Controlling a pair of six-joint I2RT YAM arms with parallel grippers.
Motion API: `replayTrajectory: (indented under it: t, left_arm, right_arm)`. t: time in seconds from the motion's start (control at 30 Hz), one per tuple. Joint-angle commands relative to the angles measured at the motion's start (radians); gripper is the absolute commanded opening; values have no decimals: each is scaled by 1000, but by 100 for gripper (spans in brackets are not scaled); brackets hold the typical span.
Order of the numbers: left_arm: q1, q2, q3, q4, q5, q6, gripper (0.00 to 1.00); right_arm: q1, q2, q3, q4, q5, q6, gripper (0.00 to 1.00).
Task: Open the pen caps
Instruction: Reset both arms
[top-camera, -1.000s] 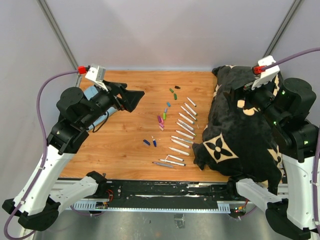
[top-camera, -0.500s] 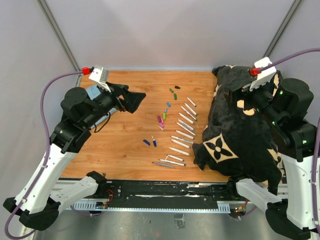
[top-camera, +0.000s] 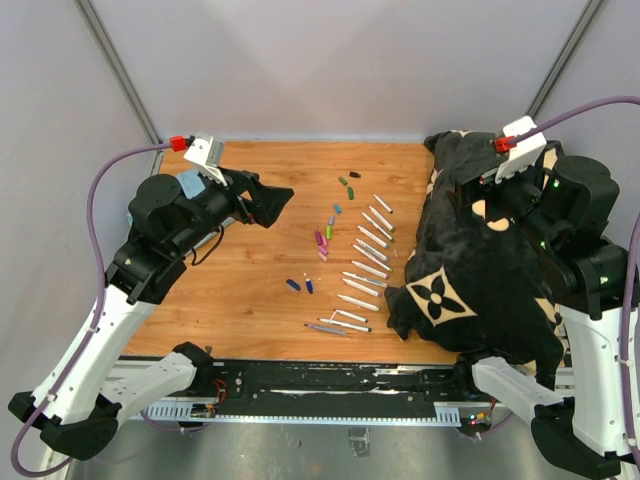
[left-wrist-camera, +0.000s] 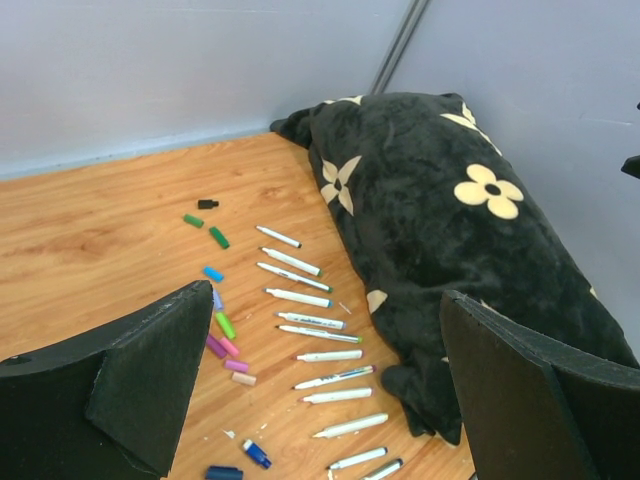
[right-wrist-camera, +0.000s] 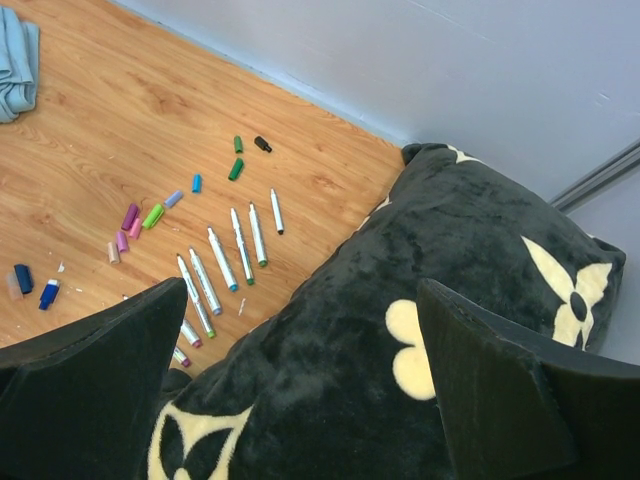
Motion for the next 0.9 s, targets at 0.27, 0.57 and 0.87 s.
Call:
replayTrajectory:
  t: [0.27,0.57,0.87]
  left_arm:
    - [5,4,-14,22,-13,24,99]
    - [5,12,-18,24,-18,30,99]
    - [5,10,-21,24,-18,31,99]
  right_arm:
    - [-15,-17,-12,0,18,26,98]
    - [-15,-15,-10,0,28,36,98]
    - [-15,-14,-7,0,29,43,98]
